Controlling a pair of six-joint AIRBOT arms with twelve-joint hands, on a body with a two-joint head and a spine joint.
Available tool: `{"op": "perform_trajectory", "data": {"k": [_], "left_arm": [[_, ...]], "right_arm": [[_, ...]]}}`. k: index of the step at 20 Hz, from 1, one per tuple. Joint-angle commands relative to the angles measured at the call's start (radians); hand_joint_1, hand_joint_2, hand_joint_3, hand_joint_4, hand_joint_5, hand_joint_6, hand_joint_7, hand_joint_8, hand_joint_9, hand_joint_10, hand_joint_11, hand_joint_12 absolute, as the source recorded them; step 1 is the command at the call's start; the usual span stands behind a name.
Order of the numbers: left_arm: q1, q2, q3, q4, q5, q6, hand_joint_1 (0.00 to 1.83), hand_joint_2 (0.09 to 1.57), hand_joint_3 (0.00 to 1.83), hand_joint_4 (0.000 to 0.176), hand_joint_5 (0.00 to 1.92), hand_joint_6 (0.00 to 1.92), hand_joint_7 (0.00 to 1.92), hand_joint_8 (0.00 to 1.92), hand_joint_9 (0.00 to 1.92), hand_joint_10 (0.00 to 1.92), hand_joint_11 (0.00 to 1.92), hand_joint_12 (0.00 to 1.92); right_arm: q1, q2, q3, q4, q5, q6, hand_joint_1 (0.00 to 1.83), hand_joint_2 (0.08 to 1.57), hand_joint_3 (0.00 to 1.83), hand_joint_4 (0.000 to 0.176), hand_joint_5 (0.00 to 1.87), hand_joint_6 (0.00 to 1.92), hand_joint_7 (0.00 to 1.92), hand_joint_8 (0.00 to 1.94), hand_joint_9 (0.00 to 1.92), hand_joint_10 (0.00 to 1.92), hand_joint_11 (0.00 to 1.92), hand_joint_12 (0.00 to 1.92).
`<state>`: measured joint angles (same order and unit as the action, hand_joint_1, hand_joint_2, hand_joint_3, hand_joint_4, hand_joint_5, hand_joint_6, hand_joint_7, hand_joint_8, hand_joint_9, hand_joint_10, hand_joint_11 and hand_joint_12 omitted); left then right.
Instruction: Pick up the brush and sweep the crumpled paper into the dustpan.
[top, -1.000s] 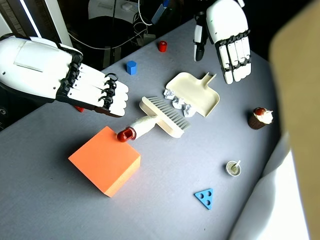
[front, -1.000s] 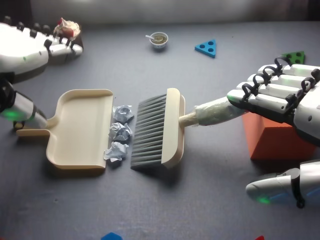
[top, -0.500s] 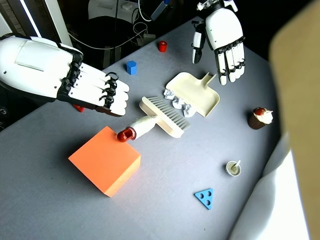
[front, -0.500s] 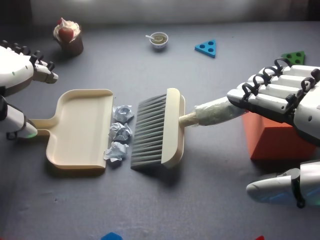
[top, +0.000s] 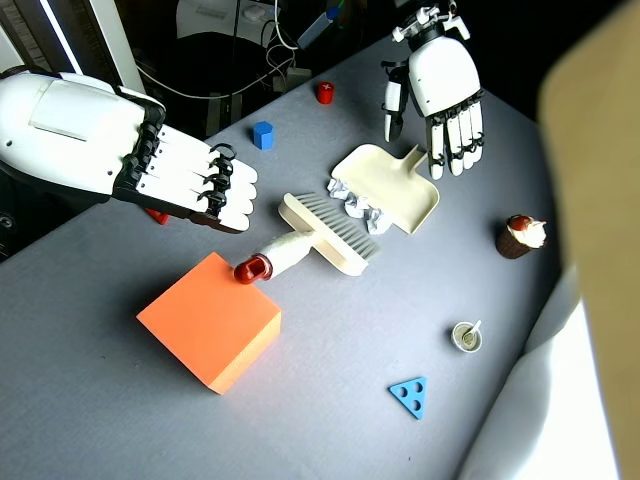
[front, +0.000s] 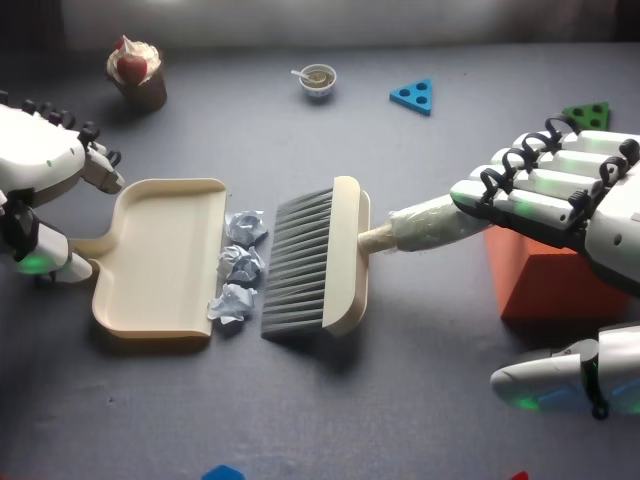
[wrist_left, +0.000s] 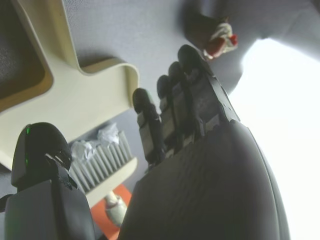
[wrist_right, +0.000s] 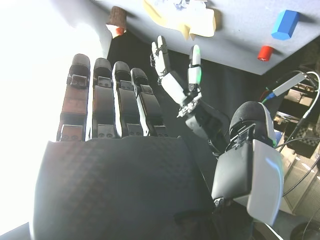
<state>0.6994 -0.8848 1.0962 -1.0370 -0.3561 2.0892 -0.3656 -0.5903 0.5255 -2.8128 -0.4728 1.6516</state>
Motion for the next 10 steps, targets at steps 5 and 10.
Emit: {"op": "perform_trajectory", "data": {"k": [5, 10], "left_arm": [[0.021, -0.010, 0.007, 0.001, -0.134, 0.000, 0.84, 1.03, 0.00, 0.041, 0.53, 0.00, 0.31, 0.00, 0.26, 0.00, 0.24, 0.17], [0.046, -0.029, 0.017, -0.001, -0.155, -0.018, 0.88, 1.02, 0.00, 0.032, 0.58, 0.01, 0.35, 0.01, 0.30, 0.01, 0.25, 0.18]], "right_arm": [[0.008, 0.009, -0.003, -0.024, -0.106, 0.000, 0.00, 0.97, 0.00, 0.000, 0.08, 0.01, 0.11, 0.01, 0.11, 0.00, 0.11, 0.04], [0.008, 0.009, -0.003, -0.024, -0.106, -0.001, 0.00, 0.99, 0.01, 0.000, 0.09, 0.01, 0.13, 0.01, 0.14, 0.01, 0.14, 0.05]]}}
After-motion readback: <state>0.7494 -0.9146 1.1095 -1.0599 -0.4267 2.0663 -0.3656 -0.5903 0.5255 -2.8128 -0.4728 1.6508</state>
